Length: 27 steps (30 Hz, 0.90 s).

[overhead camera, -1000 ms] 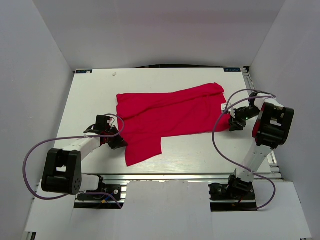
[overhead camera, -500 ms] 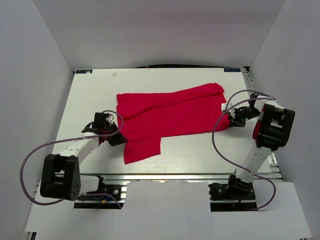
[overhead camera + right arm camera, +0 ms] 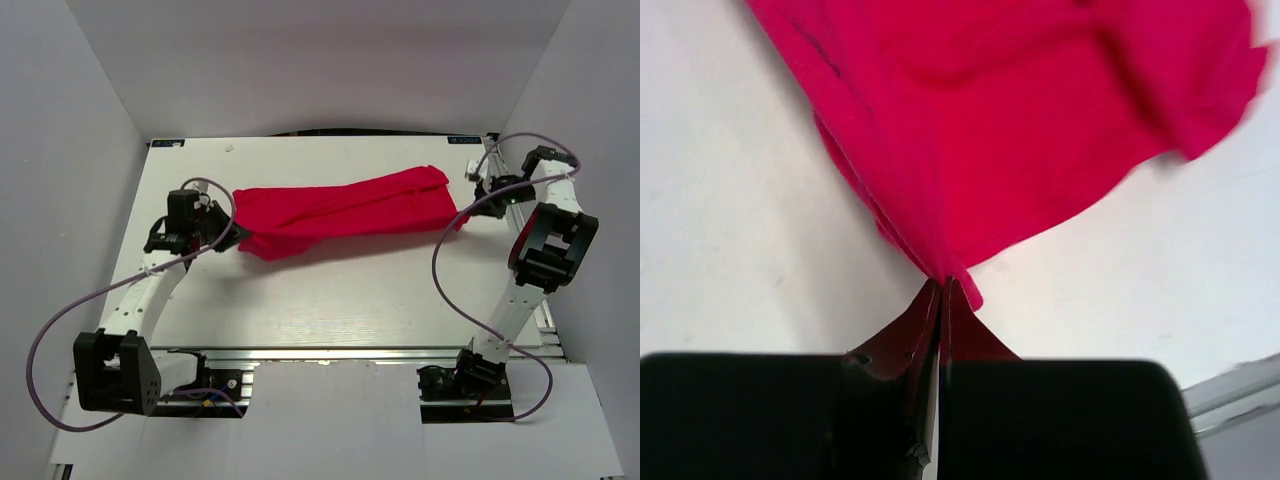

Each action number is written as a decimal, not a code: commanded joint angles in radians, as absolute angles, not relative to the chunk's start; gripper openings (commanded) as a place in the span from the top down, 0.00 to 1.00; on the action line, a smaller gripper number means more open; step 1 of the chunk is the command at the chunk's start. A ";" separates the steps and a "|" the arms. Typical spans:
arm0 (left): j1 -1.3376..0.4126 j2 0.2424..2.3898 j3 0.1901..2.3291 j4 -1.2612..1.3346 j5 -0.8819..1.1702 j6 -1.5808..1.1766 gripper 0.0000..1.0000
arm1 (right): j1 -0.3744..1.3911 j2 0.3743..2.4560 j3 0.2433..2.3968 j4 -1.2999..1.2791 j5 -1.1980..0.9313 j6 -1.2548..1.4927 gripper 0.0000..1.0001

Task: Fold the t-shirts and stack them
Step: Fold the other side of the tshirt into a rectangle

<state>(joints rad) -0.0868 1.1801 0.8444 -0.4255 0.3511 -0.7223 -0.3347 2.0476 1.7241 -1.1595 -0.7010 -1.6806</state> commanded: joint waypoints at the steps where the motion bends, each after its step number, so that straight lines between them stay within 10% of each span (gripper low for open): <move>1: -0.046 1.222 0.934 -0.365 0.393 -0.707 1.00 | -0.324 2.109 1.854 -1.215 -0.859 -1.526 1.00; 27: 0.080 1.742 1.227 -0.117 0.528 -0.730 1.00 | -0.218 2.306 2.033 -0.548 -0.762 -0.856 1.00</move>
